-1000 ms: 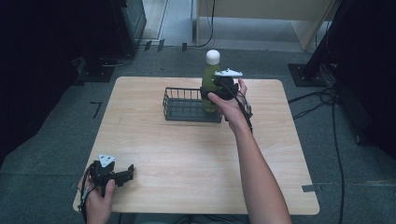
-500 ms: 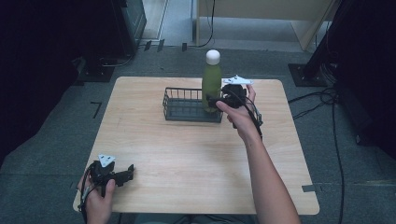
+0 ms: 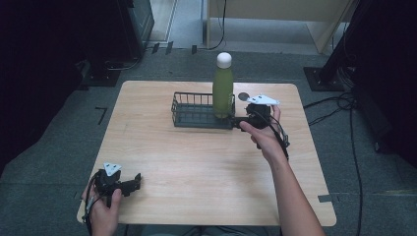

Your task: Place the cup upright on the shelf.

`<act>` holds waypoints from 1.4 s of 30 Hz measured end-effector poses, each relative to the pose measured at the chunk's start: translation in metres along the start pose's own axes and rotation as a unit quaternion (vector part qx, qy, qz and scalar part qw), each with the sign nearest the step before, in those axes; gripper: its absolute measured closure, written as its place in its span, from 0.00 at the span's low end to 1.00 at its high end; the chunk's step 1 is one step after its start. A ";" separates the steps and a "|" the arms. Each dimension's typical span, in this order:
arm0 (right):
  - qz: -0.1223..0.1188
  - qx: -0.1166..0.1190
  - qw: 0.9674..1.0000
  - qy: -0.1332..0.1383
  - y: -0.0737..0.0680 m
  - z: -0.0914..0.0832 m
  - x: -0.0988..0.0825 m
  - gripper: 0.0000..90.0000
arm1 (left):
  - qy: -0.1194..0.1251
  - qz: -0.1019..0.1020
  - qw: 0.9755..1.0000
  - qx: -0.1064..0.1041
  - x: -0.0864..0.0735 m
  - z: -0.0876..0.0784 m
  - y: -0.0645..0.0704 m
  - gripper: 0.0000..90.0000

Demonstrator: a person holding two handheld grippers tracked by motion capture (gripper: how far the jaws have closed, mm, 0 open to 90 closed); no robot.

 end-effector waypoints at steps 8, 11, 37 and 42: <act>0.005 -0.011 1.000 -0.010 0.008 -0.014 -0.025 0.05 | 0.000 0.000 1.000 0.000 0.000 0.000 0.000 0.00; 0.002 -0.018 1.000 -0.016 0.011 -0.019 -0.035 0.05 | 0.001 0.000 1.000 0.000 0.000 0.000 0.000 0.00; 0.037 -0.045 0.998 -0.038 0.034 -0.068 -0.118 0.06 | 0.001 0.001 1.000 0.000 0.000 0.000 0.000 0.00; 0.046 -0.051 0.997 -0.044 0.040 -0.077 -0.135 0.06 | 0.001 0.001 1.000 0.000 0.000 0.000 0.000 0.00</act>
Point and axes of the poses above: each handheld gripper's, and its own axes: z roughly forward along the jaws, x roughly out of its top, y roughly to its right, the point moved 6 cm from there along z, roughly forward along the jaws, and after that the axes turned 10 degrees about -z, right-handed, at the moved point
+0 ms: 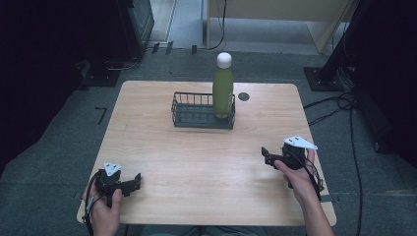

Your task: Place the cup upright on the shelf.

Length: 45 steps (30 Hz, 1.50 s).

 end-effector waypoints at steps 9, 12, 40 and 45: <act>0.018 -0.016 1.000 -0.015 0.016 -0.009 -0.032 0.07 | 0.000 0.000 1.000 0.000 0.000 0.000 0.000 0.00; 0.022 -0.020 0.999 -0.021 0.019 -0.011 -0.042 0.07 | 0.000 0.000 1.000 0.000 0.000 0.000 0.000 0.00; 0.023 -0.050 0.995 -0.088 0.033 -0.046 -0.104 0.01 | 0.000 0.000 1.000 0.000 0.000 0.000 0.000 0.00; 0.013 -0.055 0.994 -0.094 0.032 -0.051 -0.109 0.00 | 0.000 0.000 1.000 0.000 0.000 0.000 0.000 0.00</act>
Point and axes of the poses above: each handheld gripper's, and its own axes: z roughly forward along the jaws, x roughly out of its top, y roughly to its right, the point moved 6 cm from there along z, roughly forward along the jaws, and after that the axes turned 10 degrees about -z, right-handed, at the moved point
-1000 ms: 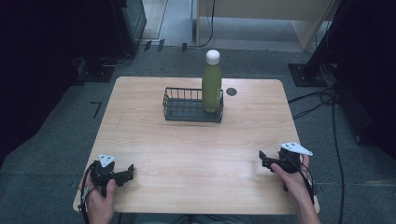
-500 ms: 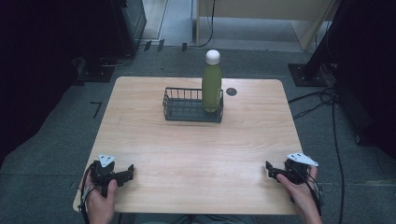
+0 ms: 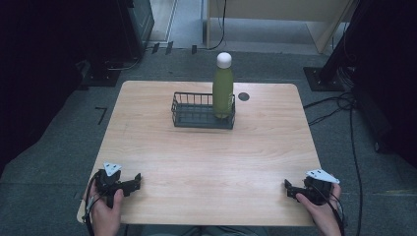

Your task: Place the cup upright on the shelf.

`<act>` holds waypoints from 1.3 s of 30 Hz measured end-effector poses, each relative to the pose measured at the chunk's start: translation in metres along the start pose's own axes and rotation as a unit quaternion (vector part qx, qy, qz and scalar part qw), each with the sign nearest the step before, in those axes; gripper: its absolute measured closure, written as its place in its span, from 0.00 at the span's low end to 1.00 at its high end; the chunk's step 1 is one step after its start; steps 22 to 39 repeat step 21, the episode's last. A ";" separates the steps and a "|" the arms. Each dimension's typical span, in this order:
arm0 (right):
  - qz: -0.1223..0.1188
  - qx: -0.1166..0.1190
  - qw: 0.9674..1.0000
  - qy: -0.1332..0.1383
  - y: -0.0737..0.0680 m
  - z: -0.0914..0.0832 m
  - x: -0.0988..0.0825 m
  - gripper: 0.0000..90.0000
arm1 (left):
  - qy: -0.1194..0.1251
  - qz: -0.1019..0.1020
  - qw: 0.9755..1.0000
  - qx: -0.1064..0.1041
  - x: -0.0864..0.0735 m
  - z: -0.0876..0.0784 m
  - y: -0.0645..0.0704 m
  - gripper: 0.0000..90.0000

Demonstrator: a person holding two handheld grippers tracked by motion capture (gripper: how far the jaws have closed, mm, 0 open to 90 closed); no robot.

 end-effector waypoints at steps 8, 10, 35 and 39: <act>-0.004 0.003 1.000 -0.001 0.004 -0.005 -0.005 0.00 | 0.000 0.000 1.000 0.000 0.000 0.000 0.000 0.00; -0.003 0.003 1.000 0.000 0.005 -0.006 -0.007 0.00 | 0.000 0.000 1.000 0.000 0.000 0.000 0.000 0.00; 0.002 -0.001 1.000 -0.002 0.007 -0.007 -0.008 0.00 | 0.000 0.000 1.000 0.000 0.000 0.000 0.000 0.00; 0.002 -0.001 1.000 -0.002 0.007 -0.007 -0.008 0.00 | 0.000 0.000 1.000 0.000 0.000 0.000 0.000 0.00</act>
Point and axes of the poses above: each handheld gripper's, and its own axes: z roughly forward along the jaws, x roughly out of its top, y roughly to its right, the point moved 6 cm from there along z, roughly forward along the jaws, and after that the axes turned 10 degrees about -z, right-handed, at the moved point
